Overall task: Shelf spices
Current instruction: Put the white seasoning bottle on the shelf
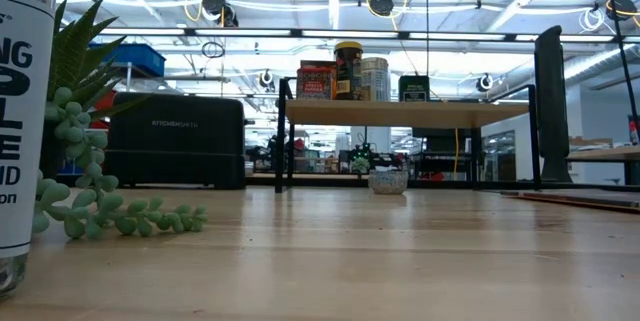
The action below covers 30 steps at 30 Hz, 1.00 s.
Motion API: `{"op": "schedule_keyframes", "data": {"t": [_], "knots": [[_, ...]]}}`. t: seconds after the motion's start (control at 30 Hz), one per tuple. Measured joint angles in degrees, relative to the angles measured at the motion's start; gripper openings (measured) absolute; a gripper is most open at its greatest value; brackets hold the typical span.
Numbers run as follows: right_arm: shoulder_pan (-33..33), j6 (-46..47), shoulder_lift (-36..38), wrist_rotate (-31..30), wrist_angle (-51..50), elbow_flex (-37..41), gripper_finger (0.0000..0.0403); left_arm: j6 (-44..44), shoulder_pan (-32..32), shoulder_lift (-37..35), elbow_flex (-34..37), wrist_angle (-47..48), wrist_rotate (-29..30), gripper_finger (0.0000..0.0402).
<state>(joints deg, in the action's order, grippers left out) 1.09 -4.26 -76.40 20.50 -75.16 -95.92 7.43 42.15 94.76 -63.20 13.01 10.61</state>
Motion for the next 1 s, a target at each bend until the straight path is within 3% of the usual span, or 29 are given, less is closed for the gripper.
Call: {"op": "schedule_keyframes", "data": {"t": [1.0], "knots": [[4.0,2.7,0.0,-2.7,1.3,0.0,0.0249,1.2,0.0,3.6,0.0,-0.1,-0.6,0.0336]]}}
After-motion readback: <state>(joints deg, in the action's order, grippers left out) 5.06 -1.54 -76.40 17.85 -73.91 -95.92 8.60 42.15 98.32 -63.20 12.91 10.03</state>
